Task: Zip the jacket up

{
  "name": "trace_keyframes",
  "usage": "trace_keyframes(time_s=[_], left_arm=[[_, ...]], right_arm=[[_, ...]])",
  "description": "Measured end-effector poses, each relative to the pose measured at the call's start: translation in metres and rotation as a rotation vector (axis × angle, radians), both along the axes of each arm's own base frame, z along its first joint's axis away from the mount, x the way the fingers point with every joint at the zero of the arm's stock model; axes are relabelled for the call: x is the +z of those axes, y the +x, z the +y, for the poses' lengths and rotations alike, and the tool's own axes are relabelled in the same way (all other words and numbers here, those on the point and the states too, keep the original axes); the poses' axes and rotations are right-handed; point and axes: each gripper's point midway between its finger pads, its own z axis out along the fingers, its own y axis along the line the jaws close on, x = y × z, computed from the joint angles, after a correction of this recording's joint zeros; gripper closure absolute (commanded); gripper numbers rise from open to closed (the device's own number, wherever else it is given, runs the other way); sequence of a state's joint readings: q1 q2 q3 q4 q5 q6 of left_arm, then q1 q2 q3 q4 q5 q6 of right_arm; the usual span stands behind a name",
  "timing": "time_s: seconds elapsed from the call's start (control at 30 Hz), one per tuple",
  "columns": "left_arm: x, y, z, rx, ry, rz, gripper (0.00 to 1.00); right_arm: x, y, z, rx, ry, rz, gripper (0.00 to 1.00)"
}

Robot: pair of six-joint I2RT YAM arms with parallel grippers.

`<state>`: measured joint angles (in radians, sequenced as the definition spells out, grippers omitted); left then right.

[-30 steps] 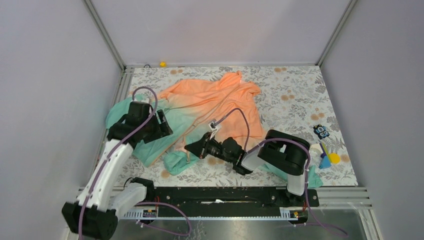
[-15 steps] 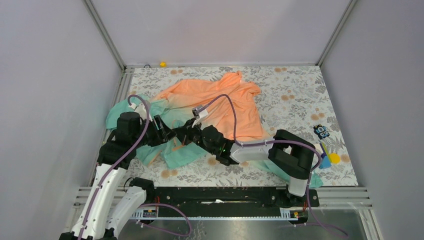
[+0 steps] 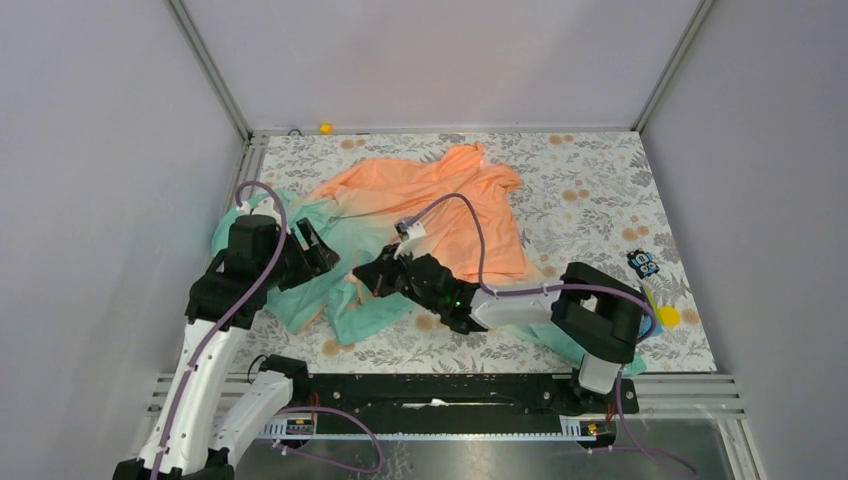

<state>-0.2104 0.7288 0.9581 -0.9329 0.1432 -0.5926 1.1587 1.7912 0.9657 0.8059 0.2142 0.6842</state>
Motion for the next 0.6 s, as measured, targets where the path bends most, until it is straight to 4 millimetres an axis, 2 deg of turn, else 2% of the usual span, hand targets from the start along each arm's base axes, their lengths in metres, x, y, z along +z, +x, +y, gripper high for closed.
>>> trace_keyframes(time_s=[0.1,0.2,0.33,0.47,0.6], left_arm=[[0.001,0.014,0.021,0.111,0.088,0.02,0.22],[-0.013,0.023,0.032,0.165,0.146,0.084,0.22],[-0.05,0.04,0.04,0.17,0.227,0.243,0.27],[-0.101,0.053,0.048,0.101,0.278,0.437,0.28],[-0.139,0.048,0.054,0.041,0.261,0.58,0.31]], right_arm=[[-0.011,-0.009,-0.019,-0.005,0.008,0.023,1.0],[-0.03,-0.016,-0.034,-0.01,-0.007,0.053,1.0],[-0.05,-0.022,-0.047,-0.011,-0.029,0.07,1.0],[-0.048,-0.021,-0.046,-0.008,-0.003,0.049,1.0],[-0.049,-0.02,-0.05,0.0,0.023,0.043,1.0]])
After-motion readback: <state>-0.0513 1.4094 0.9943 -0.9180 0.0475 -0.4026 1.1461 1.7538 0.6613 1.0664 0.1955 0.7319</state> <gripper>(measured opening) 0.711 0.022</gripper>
